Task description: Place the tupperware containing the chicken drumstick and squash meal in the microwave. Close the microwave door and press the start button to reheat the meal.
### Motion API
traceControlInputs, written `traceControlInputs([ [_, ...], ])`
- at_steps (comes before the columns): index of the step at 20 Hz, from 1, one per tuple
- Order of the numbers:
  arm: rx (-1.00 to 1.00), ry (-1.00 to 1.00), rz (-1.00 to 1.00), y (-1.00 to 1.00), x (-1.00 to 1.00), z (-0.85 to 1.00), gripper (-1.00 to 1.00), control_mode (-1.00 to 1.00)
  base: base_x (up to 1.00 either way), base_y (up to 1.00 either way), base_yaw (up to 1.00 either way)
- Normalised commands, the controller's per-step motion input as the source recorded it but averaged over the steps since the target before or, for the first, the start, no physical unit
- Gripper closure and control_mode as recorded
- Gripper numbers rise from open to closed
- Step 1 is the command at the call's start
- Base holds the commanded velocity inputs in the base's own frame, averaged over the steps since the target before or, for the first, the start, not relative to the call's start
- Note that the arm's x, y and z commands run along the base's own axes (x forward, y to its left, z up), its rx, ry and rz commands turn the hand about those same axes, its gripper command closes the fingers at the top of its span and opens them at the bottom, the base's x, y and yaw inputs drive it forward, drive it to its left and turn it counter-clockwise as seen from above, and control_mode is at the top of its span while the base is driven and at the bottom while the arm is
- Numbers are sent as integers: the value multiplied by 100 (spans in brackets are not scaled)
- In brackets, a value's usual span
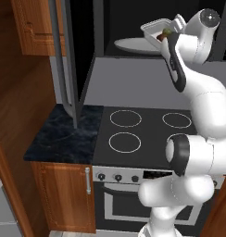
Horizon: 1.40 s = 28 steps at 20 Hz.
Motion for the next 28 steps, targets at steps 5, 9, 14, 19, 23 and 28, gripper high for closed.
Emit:
traceControlInputs([
  [5, 0, 0, 0, -1, 66, 7, 100, -100, 0, 0, 0],
  [9, 0, 1, 0, 0, 66, 13, 100, -100, 0, 0, 0],
  [14, 0, 2, 0, 0, 58, 9, 100, -100, 0, 0, 0],
  [19, 0, 3, -1, 0, 41, 0, -100, -100, 0, 0, 0],
  [23, 0, 0, -2, 0, 36, 0, -100, -100, 0, 0, 0],
  [28, 0, -3, -3, 0, 13, -6, -100, -100, 0, 0, 0],
])
